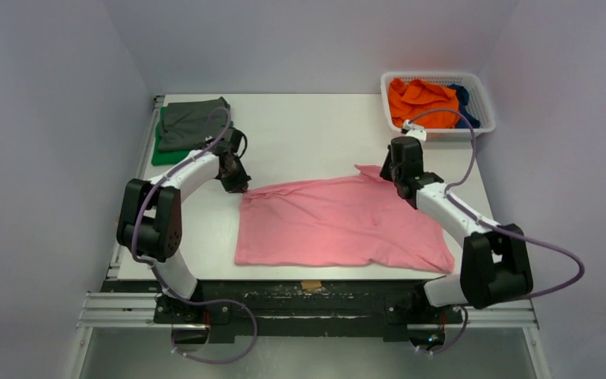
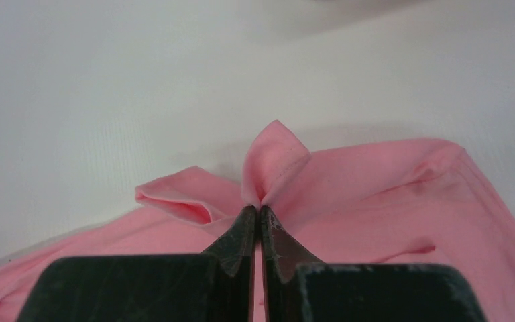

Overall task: Fold and stack the t-shirts
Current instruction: Fold the other side of the tshirt into a rectangle

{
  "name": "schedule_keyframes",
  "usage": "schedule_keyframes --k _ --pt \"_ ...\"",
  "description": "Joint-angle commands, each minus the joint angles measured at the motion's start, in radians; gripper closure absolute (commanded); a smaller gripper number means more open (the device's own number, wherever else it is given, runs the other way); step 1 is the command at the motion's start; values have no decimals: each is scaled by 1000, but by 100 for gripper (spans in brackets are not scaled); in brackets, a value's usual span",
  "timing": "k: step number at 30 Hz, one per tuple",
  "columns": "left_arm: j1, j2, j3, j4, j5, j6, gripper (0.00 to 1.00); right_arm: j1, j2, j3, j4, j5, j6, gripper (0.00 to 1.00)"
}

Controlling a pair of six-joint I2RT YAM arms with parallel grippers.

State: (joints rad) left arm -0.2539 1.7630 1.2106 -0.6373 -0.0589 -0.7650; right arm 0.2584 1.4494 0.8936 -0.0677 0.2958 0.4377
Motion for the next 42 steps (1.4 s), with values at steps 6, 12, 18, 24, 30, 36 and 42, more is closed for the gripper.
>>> schedule_keyframes --k 6,12,18,24,30,36,42 --pt "-21 -198 -156 57 -8 -5 100 23 -369 -182 -165 61 74 100" --pt "-24 -286 -249 74 -5 -6 100 24 -533 -253 -335 59 116 100" --pt "-36 -365 -342 97 13 -7 100 24 -699 -288 -553 136 257 100" --pt "-55 -427 -423 116 20 -26 100 23 -804 -290 -716 180 387 98" --pt "-62 -439 -438 52 -35 -43 100 24 -823 -292 -801 108 479 79" --pt "-63 -534 -427 -81 -100 -56 53 24 -1040 -226 -895 217 591 46" --pt "-64 -682 -403 -103 -49 -32 0 24 -1143 -257 -677 121 464 19"
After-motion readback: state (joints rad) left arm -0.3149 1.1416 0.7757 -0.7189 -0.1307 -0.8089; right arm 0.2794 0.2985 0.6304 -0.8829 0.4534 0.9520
